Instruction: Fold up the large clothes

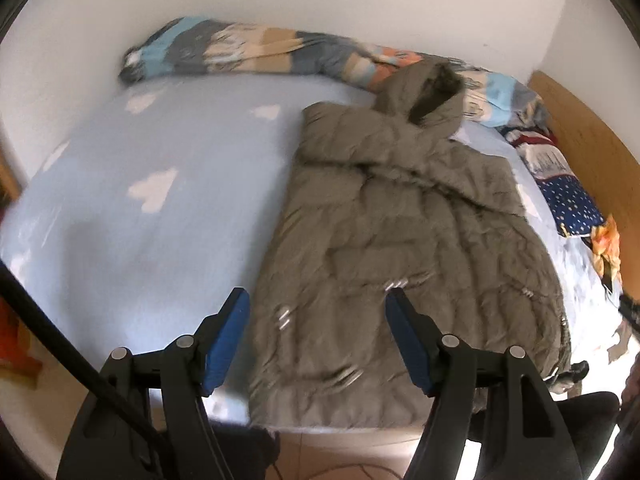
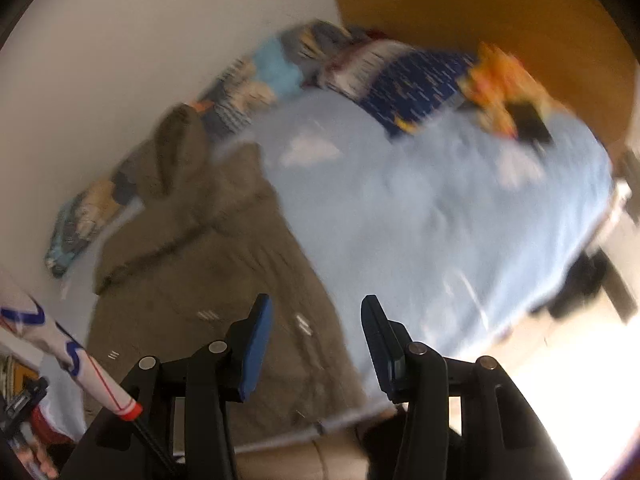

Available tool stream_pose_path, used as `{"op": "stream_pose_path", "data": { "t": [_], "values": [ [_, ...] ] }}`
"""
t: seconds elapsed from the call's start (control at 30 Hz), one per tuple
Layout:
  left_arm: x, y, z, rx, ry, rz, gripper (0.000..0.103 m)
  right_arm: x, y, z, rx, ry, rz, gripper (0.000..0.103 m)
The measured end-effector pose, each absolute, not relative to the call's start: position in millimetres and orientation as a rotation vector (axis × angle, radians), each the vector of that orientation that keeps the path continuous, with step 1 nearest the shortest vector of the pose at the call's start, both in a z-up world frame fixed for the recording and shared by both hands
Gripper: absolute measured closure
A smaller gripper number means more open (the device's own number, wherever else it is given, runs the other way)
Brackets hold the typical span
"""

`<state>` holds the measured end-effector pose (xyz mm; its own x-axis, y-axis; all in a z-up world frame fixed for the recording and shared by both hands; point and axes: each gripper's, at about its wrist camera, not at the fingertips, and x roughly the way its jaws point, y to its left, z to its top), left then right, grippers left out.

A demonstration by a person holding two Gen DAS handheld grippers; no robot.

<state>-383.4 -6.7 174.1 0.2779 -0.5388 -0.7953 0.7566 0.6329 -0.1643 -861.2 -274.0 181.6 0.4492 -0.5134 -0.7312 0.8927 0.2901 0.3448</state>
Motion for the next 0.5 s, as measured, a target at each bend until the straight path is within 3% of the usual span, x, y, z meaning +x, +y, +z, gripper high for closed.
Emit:
{"op": "stream_pose_path", "data": {
  "t": [0.27,0.5],
  "values": [
    [-381,-113,208,0.273,0.952,-0.955,0.029,-754,-299,226,0.667,0.524,-0.817,0.053],
    [-356,-198,191,0.351,0.878,-0.891,0.028,-655,-346,211,0.655,0.582,-0.744,0.053]
  ]
}}
